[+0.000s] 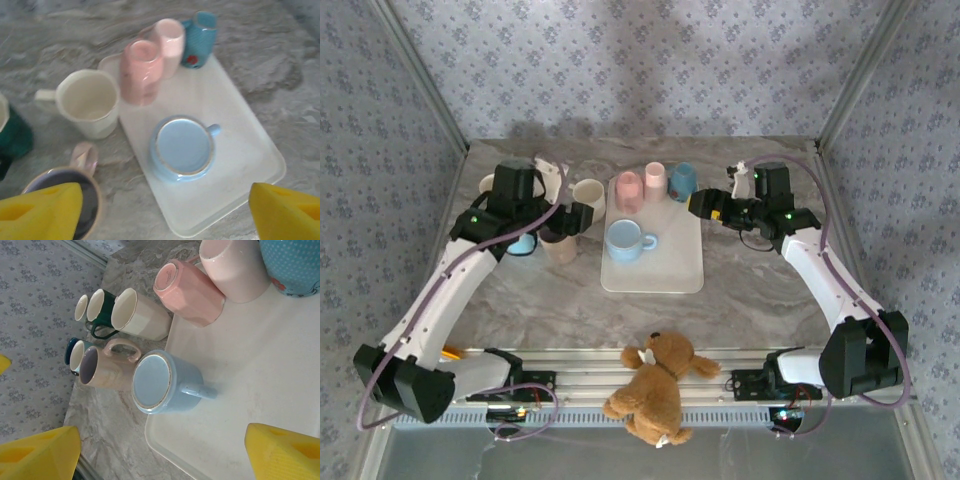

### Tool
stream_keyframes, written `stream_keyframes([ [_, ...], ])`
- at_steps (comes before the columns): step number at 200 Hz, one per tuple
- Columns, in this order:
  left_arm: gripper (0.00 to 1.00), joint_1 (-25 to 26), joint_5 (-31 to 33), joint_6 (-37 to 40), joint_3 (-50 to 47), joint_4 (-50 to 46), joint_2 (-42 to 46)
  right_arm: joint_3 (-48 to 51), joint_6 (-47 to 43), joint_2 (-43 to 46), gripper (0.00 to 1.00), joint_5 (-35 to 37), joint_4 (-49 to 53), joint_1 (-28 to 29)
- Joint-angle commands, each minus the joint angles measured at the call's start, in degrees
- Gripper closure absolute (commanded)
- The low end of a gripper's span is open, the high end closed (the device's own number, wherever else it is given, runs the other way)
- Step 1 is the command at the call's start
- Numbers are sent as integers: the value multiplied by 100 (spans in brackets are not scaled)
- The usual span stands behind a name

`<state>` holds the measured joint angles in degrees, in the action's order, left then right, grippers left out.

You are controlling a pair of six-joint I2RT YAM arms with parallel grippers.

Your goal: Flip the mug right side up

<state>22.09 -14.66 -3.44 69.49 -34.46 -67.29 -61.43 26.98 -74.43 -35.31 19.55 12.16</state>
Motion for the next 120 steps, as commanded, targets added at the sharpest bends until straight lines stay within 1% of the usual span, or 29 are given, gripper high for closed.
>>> stream_keyframes([
  [1, 8, -3, -875, 163, -307, 1033, 186, 42, -420, 160, 15, 154, 69, 53],
  [20, 7, -5, -1129, -43, -417, 1160, 168, 225, -1150, 289, 18, 341, 28, 148],
  [26, 7, -3, -1148, -182, -428, 1156, 126, 302, -1446, 339, 18, 427, 15, 186],
  [35, 4, -3, -1169, -481, -442, 1163, 42, 416, -1864, 389, 19, 546, -39, 236],
  [56, 4, -3, -1392, -1207, -542, 1244, -226, 739, -3064, 384, 21, 776, -265, 425],
  [70, 5, -2, -1533, -1686, -592, 1289, -422, 906, -4253, 289, 20, 744, -317, 675],
  [84, 6, -3, -1622, -2103, -594, 1297, -633, 1005, -5440, 79, 18, 702, -296, 952],
  [97, 8, 25, -1749, -2273, -631, 1391, -770, 982, -6298, -229, 18, 797, -274, 1184],
  [110, 10, 95, -1559, -2355, -662, 1369, -835, 833, -6807, -616, 18, 882, -283, 1330],
  [120, 11, 131, -1388, -2405, -661, 1299, -884, 667, -7073, -924, 19, 869, -272, 1383],
])
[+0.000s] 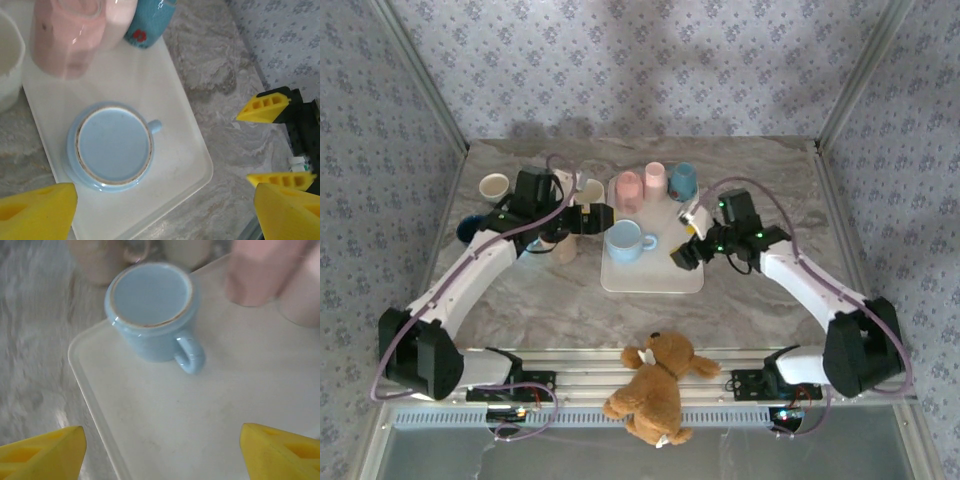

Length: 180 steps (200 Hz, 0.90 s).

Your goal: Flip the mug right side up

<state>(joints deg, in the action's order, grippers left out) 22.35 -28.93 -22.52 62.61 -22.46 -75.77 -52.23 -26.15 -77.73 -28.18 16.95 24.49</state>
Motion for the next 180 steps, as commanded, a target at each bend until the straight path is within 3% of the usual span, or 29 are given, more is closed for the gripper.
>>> stream_keyframes([
  [1, 11, 108, 51, -498, 30, 87, -40, -270, -1778, -620, 20, 156, -19, 152],
  [28, 13, 151, 261, -490, 47, -145, -156, -799, -1973, -1378, 33, -49, -17, 183],
  [88, 14, 155, 380, -543, -125, -230, -148, -1358, -2288, -2278, 35, -233, -235, 223],
  [114, 15, 155, 401, -547, -118, -274, -171, -1560, -2321, -2498, 47, -215, -222, 284],
  [180, 16, 187, 467, -657, -164, -237, -201, -1940, -2367, -2922, 49, -287, -132, 327],
])
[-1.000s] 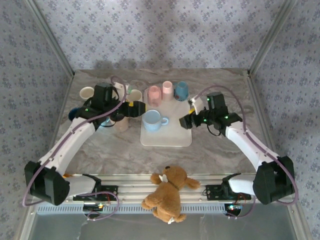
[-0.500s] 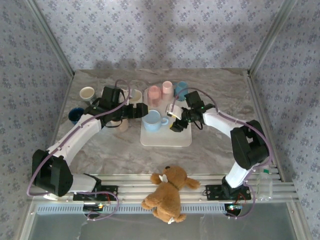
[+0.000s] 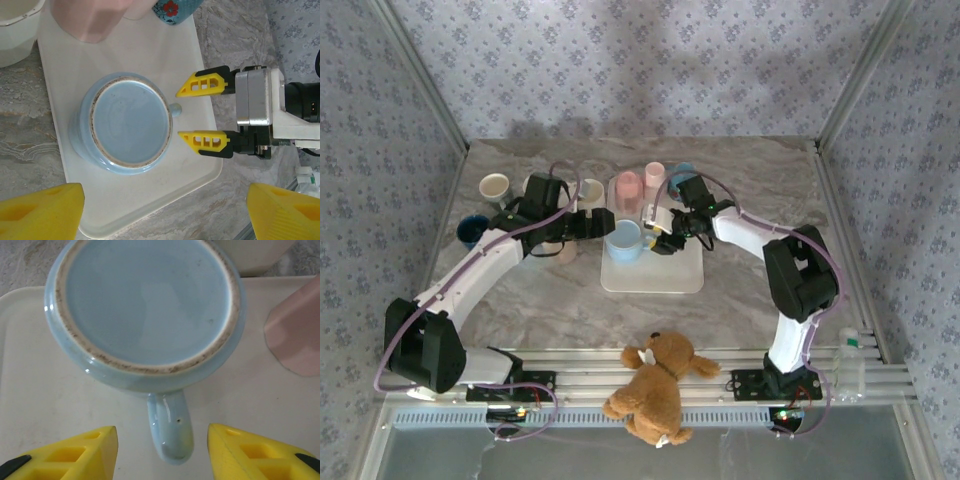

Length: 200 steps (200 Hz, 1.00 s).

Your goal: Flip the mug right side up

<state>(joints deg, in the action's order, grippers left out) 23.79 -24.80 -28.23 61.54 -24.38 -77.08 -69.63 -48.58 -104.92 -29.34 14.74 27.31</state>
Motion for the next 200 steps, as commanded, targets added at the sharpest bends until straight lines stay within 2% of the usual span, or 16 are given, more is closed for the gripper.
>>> stream_keyframes([
  [1, 16, 44, 54, -86, -56, -43, -70, -200, -121, -208, 50, -174, 89, 46],
  [18, 16, 47, 69, -86, -32, -84, -79, -288, -129, -306, 59, -272, 203, 55],
  [73, 18, 81, 120, -85, 37, -128, -141, -392, -178, -515, 63, -220, 358, 167],
  [101, 18, 115, 162, -78, 49, -160, -141, -453, -166, -589, 84, -258, 418, 194],
  [109, 19, 123, 219, -78, 58, -189, -134, -458, -176, -574, 87, -276, 433, 195],
  [167, 19, 187, 414, 79, 80, -132, 22, -126, 42, 122, 100, -467, 321, 175],
  [200, 20, 187, 449, 108, 111, 83, 69, 15, 661, 528, 100, -598, 332, 139],
])
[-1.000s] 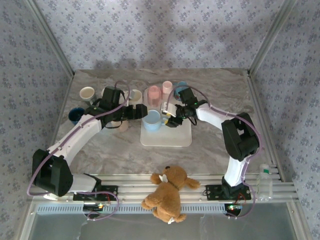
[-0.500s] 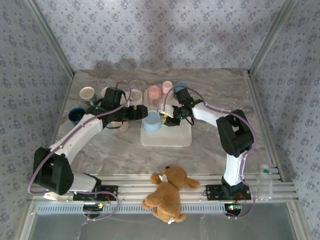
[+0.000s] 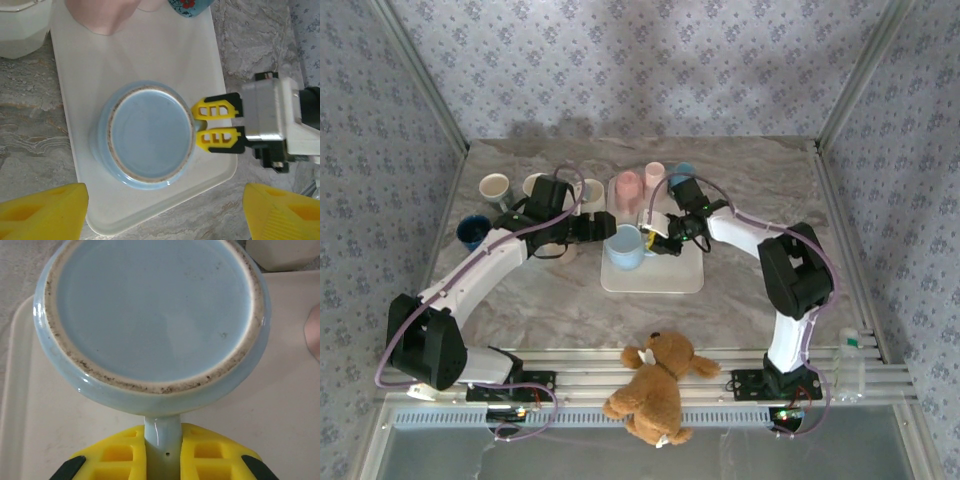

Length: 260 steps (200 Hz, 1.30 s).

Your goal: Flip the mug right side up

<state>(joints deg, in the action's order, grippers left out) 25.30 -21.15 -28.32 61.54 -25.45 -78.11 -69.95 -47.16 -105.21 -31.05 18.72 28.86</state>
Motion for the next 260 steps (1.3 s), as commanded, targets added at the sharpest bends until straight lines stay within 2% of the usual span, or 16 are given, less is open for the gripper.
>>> stream_keyframes([
  [1, 20, 36, 89, 120, 112, 199, 172, 59, 543, 564, 100, -428, -73, -19],
  [22, 20, 34, 160, 84, 169, 290, 212, 336, 1088, 867, 100, -519, -235, -61],
  [57, 20, -67, 125, -163, 21, 776, 302, 763, 2552, 1553, 100, -965, -931, -252],
  [79, 20, -106, 21, -40, -15, 1010, 353, 1000, 3459, 2045, 100, -1151, -1380, -341],
  [134, 17, -142, -309, 859, 32, 1431, 561, 1238, 5968, 3044, 100, -1171, -2047, -732],
  [173, 18, -148, -445, 1980, 94, 1689, 867, 1344, 7257, 3641, 100, -1349, -2511, -1208],
  [201, 16, -150, -571, 2182, 288, 1772, 868, 1292, 8261, 3766, 100, -1624, -2890, -1586],
  [220, 16, -147, -825, 2182, 429, 1870, 749, 1353, 9249, 3788, 100, -1753, -3409, -1823],
  [244, 16, -139, -1040, 1973, 457, 2301, 592, 1507, 10452, 3790, 100, -1819, -4436, -2022],
  [260, 16, -135, -1161, 1762, 479, 2622, 472, 1503, 10988, 3763, 100, -1858, -4759, -2074],
])
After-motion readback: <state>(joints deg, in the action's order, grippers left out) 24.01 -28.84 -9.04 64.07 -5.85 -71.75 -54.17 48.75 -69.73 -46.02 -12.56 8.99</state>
